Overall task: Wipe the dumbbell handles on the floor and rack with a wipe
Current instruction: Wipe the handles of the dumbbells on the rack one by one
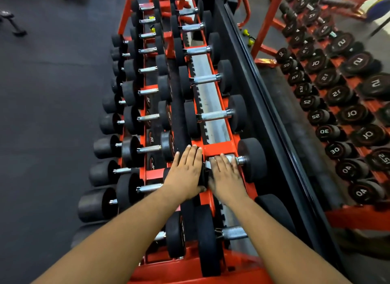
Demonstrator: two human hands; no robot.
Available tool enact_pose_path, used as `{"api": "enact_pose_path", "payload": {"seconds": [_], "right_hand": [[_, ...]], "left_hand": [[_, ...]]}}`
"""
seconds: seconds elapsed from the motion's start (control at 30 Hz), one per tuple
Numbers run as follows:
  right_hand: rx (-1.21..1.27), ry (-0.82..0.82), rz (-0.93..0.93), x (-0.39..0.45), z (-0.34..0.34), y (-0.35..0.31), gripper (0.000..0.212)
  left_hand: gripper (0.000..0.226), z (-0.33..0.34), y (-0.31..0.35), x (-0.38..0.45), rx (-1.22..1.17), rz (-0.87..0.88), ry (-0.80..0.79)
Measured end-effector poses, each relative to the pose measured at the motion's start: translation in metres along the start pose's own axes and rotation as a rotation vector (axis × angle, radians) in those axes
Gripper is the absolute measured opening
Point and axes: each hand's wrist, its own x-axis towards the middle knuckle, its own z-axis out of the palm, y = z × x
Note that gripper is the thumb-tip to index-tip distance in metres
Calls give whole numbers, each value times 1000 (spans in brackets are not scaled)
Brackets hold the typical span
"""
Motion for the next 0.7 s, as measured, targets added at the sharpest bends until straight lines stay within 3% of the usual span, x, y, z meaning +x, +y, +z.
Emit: {"api": "enact_pose_path", "payload": {"seconds": [0.1, 0.23, 0.33, 0.5, 0.6, 0.7], "right_hand": [[-43, -11, 52, 15, -12, 15, 61], [-53, -31, 127, 2, -8, 17, 76], [-23, -10, 130, 0, -8, 18, 73], [27, -250, 93, 49, -32, 23, 61], [0, -155, 26, 23, -21, 21, 57], [-28, -70, -13, 3, -9, 16, 68]], "left_hand": [[125, 0, -1, 0, 2, 0, 0], [125, 2, -2, 2, 0, 2, 7], [126, 4, -3, 2, 10, 5, -1], [126, 2, -4, 4, 2, 2, -23], [126, 2, -4, 4, 0, -4, -23], [125, 4, -5, 4, 21, 5, -14]]}}
